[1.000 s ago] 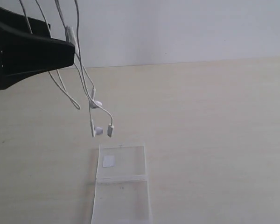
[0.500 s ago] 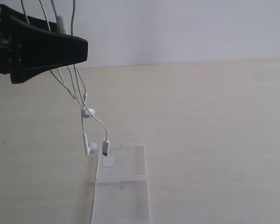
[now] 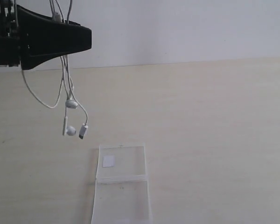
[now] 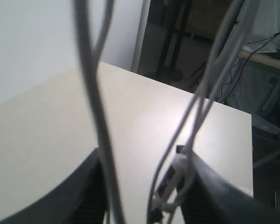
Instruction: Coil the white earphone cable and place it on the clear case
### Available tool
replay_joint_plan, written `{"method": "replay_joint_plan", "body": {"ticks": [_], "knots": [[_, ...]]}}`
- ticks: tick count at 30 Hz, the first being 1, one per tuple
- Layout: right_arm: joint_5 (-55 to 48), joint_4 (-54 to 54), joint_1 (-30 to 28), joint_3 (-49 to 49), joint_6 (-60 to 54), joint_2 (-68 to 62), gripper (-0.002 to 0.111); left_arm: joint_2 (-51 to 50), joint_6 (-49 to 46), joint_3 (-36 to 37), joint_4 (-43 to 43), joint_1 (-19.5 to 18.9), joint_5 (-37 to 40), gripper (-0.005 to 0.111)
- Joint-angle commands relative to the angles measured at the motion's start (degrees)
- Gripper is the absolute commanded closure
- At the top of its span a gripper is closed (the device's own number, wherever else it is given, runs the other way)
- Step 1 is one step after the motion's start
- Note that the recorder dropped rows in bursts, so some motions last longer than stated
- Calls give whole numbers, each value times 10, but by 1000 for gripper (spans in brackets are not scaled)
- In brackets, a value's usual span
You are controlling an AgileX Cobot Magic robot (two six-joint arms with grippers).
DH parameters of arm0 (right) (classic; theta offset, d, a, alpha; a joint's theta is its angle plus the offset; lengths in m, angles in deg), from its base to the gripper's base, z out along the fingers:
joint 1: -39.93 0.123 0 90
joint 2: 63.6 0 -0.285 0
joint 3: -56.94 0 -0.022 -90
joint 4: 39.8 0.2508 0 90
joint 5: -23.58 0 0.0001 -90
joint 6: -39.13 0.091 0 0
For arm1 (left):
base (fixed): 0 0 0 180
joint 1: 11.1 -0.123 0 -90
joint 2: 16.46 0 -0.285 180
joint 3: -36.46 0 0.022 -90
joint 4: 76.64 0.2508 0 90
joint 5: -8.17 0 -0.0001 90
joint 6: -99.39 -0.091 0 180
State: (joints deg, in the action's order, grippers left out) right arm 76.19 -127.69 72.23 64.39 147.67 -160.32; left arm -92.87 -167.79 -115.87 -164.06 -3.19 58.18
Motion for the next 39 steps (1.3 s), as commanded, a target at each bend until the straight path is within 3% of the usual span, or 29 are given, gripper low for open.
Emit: {"method": "replay_joint_plan", "body": {"ticks": [1,13,16,21,31,33,35,39], "knots": [[-5,10,0,4,-6,1,108,-1,-5,3,-9,1,2,68],[-54,-50,0,4,38,4,108,5,13,3,22,1,-18,69],[-58,-52,0,4,39,4,108,14,17,3,23,1,-37,76],[-64,-41,0,4,41,5,108,27,21,3,23,1,-72,107],[-72,-37,0,4,41,5,108,32,42,3,34,1,-82,106],[-73,-37,0,4,41,5,108,32,51,3,57,1,-65,98],[-73,-37,0,4,39,5,108,32,54,3,76,1,-49,82],[-73,-40,0,4,39,5,108,32,76,3,77,1,-34,33]]}}
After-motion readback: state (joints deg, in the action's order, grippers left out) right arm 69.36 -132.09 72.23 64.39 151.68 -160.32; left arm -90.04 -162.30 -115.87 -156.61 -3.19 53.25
